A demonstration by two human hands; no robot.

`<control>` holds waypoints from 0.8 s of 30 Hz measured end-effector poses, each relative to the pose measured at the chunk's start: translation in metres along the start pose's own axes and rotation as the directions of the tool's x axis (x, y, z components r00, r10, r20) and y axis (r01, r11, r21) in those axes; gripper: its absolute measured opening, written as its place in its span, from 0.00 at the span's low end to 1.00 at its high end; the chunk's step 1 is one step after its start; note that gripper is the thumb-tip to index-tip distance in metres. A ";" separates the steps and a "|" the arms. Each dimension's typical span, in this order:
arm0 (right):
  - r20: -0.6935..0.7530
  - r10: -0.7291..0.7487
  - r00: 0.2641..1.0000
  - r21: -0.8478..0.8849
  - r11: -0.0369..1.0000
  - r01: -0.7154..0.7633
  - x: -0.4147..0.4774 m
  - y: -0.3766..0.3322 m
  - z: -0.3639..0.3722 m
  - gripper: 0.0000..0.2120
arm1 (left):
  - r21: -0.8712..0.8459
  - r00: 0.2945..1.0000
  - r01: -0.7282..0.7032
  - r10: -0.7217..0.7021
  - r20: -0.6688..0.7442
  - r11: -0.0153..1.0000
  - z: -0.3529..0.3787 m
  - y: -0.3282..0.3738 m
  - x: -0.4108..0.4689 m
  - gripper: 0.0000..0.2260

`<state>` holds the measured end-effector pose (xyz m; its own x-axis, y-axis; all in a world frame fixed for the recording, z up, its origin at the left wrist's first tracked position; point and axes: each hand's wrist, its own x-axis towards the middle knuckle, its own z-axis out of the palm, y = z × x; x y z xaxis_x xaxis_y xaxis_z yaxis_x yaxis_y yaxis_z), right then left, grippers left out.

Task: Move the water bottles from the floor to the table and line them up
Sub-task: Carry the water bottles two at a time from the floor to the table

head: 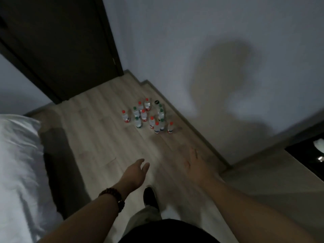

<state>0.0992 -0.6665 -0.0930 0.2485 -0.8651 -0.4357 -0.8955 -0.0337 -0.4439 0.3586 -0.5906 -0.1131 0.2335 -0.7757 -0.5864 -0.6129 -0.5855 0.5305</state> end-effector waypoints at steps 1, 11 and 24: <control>0.008 0.019 1.000 0.005 1.000 -0.019 0.015 -0.008 -0.005 0.34 | 0.014 1.000 -0.017 0.017 0.009 1.000 -0.014 0.006 0.020 0.27; 0.040 0.115 0.993 -0.052 0.992 -0.113 0.123 -0.044 -0.045 0.33 | 0.015 0.995 -0.068 0.067 0.078 0.998 -0.079 0.066 0.150 0.25; 0.129 0.169 0.977 -0.018 0.986 -0.168 0.303 -0.010 -0.030 0.33 | -0.023 0.997 -0.007 0.009 0.083 1.000 -0.071 0.088 0.296 0.25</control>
<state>0.1722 -0.9434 -0.1974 0.1395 -0.7862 -0.6020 -0.9309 0.1031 -0.3505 0.4274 -0.8884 -0.1958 0.1644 -0.7587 -0.6303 -0.5974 -0.5851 0.5485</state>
